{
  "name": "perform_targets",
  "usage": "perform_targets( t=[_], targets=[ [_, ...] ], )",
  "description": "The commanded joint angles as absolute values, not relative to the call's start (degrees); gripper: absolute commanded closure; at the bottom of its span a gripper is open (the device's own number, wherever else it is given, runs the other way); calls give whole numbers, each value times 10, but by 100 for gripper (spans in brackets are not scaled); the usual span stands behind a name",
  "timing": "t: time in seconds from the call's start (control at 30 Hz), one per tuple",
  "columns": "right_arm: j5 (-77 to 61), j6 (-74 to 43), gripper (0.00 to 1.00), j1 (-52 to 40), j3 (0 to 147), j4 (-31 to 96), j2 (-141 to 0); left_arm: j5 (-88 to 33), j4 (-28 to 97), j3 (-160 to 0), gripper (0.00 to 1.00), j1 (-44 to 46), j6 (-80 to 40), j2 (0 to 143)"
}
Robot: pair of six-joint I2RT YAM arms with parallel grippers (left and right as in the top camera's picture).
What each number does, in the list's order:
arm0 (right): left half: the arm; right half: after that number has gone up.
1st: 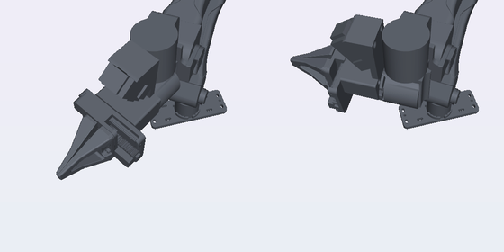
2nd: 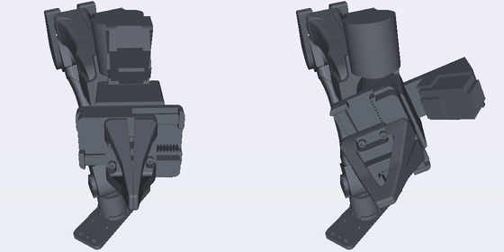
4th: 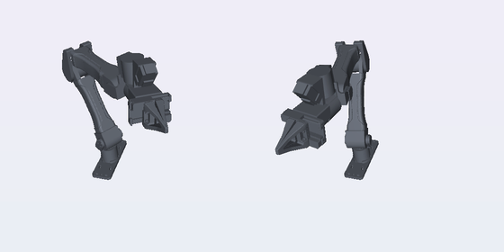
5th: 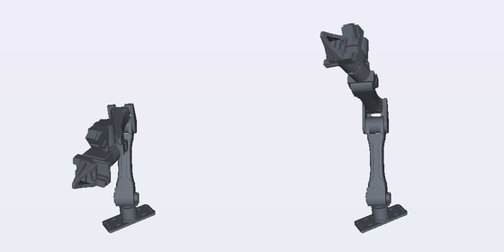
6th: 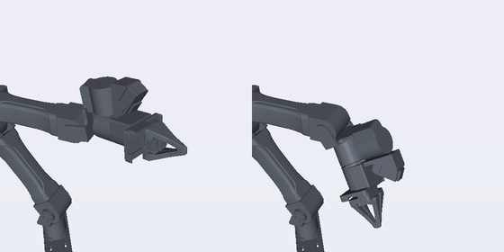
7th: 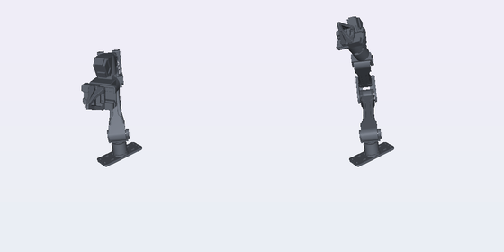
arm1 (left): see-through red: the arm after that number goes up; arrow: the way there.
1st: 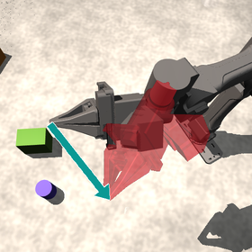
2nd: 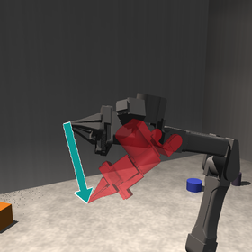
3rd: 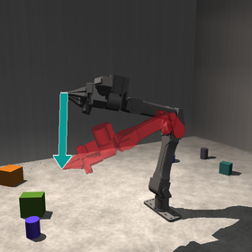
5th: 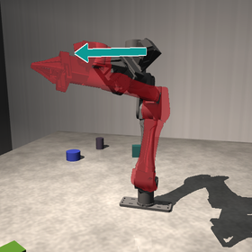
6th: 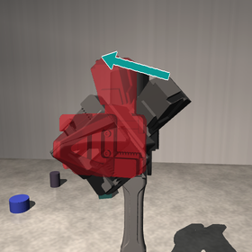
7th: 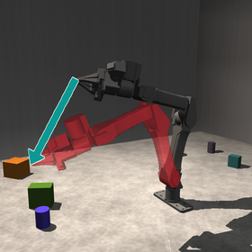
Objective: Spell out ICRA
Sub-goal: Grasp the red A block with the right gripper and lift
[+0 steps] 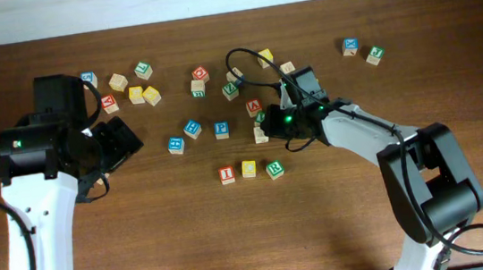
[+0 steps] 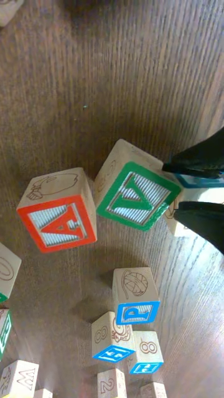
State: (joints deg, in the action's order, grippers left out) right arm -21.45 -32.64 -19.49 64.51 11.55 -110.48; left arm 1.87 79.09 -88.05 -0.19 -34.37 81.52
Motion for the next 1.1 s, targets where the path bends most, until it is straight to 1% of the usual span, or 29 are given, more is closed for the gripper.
perform_targets(
  t=[0.0,0.07,0.1,0.17,0.2,0.23,0.27,0.3,0.43,0.47,0.5,0.53,0.6,0.67,0.7,0.73,0.77,0.83,0.93,1.07],
  targets=[
    [-222,-258,92,-183,712,218,-1092,17,790,-883,1,-4,-351,806],
    [-222,-227,88,-183,775,318,-1087,17,790,-883,1,-4,-351,806],
    [-213,-225,87,-186,792,346,-1087,17,790,-883,1,-4,-351,806],
    [-203,-225,86,-187,794,331,-1087,17,790,-882,1,-4,-351,806],
    [-198,-220,79,-187,795,305,-1087,17,790,-883,1,-4,-351,806],
    [-182,-214,69,-187,810,286,-1088,17,790,-883,1,-4,-351,806],
    [-154,-213,53,-188,834,297,-1092,17,790,-883,1,-4,-351,806],
    [-138,-210,46,-188,864,310,-1099,17,790,-883,1,-4,-351,806],
    [-128,-187,29,-193,928,314,-1131,17,790,-883,1,-4,-351,806],
    [-121,-176,28,-200,928,312,-1142,17,790,-883,1,-4,-351,806],
    [-105,-157,21,-211,928,311,-1155,17,790,-883,1,-4,-351,806],
    [-65,-137,18,-222,928,311,-1168,17,790,-883,1,-4,-351,806],
    [3,-133,18,-238,928,316,-1188,17,790,-883,1,-4,-351,806],
    [0,-133,19,-242,928,314,-1201,17,790,-883,1,-4,-351,806],
    [-5,-128,21,-246,928,313,-1207,17,790,-883,1,-4,-351,806],
    [-3,-122,27,-253,928,312,-1216,17,790,-882,1,-4,-351,806],
    [4,-122,30,-260,928,314,-1224,17,790,-883,1,-4,-351,806],
    [7,-122,30,-266,928,314,-1240,17,790,-883,1,-4,-351,806],
    [7,-111,39,-267,928,313,-1242,17,790,-883,1,-4,-351,806],
    [8,-107,40,-270,928,304,-1256,17,790,-883,1,-4,-351,806]
  ],
)
